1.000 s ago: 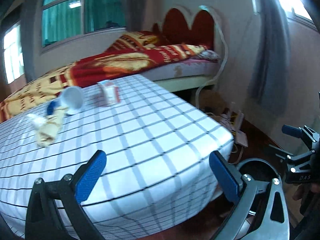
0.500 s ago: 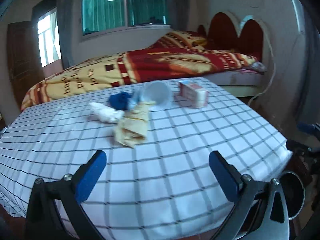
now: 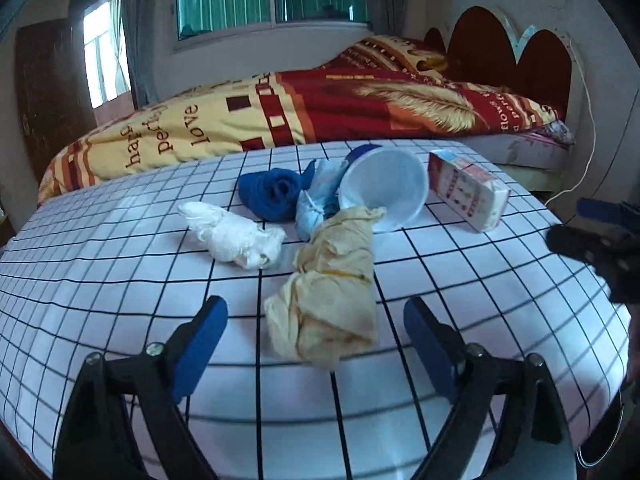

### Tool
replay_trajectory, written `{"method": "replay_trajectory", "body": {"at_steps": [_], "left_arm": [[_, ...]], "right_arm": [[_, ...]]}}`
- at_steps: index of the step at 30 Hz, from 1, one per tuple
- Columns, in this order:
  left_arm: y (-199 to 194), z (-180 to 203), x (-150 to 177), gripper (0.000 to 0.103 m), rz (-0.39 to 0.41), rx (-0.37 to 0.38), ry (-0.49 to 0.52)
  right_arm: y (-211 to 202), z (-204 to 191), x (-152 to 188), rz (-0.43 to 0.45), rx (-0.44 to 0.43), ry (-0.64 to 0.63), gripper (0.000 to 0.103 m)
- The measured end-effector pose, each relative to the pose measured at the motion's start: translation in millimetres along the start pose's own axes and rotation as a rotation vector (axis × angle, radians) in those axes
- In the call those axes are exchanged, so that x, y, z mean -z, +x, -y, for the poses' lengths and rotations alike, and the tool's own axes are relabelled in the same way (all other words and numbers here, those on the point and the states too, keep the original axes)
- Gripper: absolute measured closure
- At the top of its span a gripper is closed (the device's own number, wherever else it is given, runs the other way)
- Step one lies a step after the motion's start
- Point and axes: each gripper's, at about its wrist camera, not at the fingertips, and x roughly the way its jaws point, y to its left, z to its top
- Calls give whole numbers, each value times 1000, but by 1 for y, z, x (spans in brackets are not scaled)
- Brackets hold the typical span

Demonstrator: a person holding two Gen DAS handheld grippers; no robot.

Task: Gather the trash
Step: 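Grasp the beige cloth with the left tool while the right tool grasps the white milk carton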

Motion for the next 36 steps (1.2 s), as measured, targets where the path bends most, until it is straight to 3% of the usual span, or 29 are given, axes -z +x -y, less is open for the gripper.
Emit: {"method": "replay_trajectory", "body": {"at_steps": [7, 12, 16, 20, 22, 26, 36], "left_arm": [[24, -2, -20, 12, -54, 19, 2], [36, 0, -22, 13, -118, 21, 30], [48, 2, -18, 23, -174, 29, 41], [51, 6, -18, 36, -188, 48, 45], [51, 8, -17, 66, -193, 76, 46], [36, 8, -19, 72, -133, 114, 41], [-12, 22, -11, 72, -51, 160, 43]], "right_arm": [[47, 5, -26, -58, 7, 21, 6], [78, 8, -35, -113, -12, 51, 18], [95, 8, -38, -146, -25, 76, 26], [103, 13, -35, -173, -33, 105, 63], [99, 15, -33, -162, -34, 111, 65], [80, 17, -26, -128, -29, 96, 65], [-14, 22, 6, -2, -12, 53, 65]]}}
